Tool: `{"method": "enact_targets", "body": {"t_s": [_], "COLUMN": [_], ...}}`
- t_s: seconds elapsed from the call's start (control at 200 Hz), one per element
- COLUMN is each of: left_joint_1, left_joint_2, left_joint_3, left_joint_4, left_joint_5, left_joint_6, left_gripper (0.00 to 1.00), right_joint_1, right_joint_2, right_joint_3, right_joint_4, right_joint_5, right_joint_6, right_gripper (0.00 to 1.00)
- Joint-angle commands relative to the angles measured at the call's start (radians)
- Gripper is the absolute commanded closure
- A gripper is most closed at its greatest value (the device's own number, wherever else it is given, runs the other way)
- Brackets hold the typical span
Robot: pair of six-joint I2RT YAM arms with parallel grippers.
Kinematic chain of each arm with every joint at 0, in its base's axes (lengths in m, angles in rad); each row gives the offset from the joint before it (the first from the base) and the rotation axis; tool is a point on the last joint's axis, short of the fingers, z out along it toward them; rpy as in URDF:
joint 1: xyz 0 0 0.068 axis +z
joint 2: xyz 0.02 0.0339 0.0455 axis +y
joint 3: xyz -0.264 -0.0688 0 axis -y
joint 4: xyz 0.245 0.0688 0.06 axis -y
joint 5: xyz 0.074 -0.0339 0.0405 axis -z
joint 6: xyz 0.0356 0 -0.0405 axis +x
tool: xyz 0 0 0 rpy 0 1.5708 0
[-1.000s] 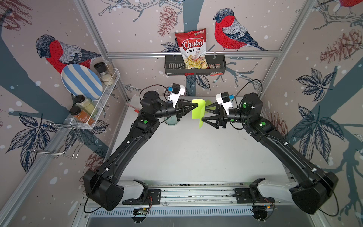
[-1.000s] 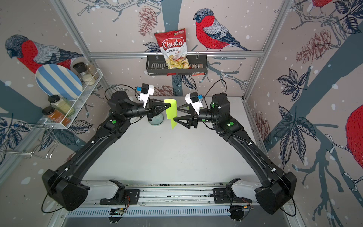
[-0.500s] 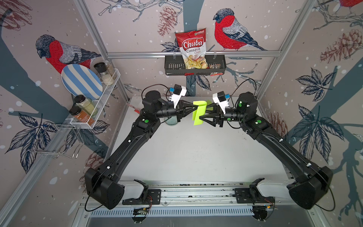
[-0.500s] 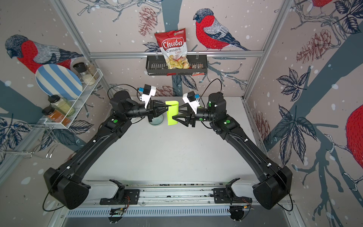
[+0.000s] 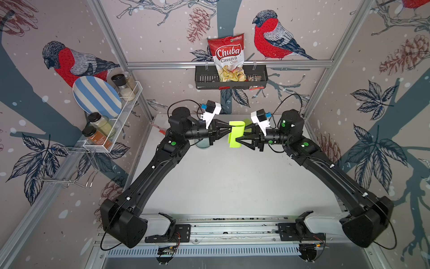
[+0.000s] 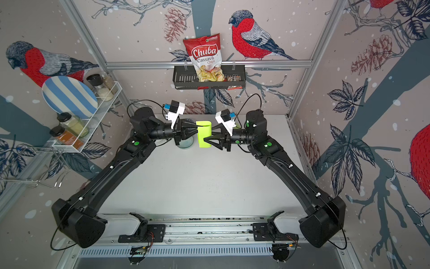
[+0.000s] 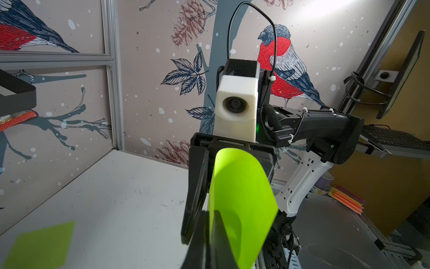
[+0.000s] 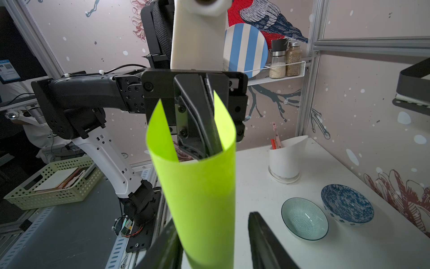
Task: Fold the square paper along the opposite sides
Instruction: Fold the paper.
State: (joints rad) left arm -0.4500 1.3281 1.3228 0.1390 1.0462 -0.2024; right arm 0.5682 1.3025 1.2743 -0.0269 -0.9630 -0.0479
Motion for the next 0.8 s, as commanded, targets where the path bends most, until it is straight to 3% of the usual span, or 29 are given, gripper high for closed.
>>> {"method": "enact_targets", "body": {"t_s": [0.0, 0.79], "left_joint_1": [-0.001, -0.001], "left_joint_2": [0.003, 0.007], "left_joint_3": [0.009, 0.009], "left_joint_4": [0.005, 0.004], "left_joint_5": [0.021, 0.031], "left_joint_6": [0.01, 0.008], "left_gripper": [1.0, 1.0], "right_joint_1": [0.002, 0.014], "right_joint_2": [0.004, 0.01], "right_joint_3": [0.0, 0.001], "right_joint_4": [0.018, 0.022], "right_joint_5": [-0.018, -0.02], "right_joint_6": [-0.007, -0.01], "right_gripper": [0.53, 0.65]}}
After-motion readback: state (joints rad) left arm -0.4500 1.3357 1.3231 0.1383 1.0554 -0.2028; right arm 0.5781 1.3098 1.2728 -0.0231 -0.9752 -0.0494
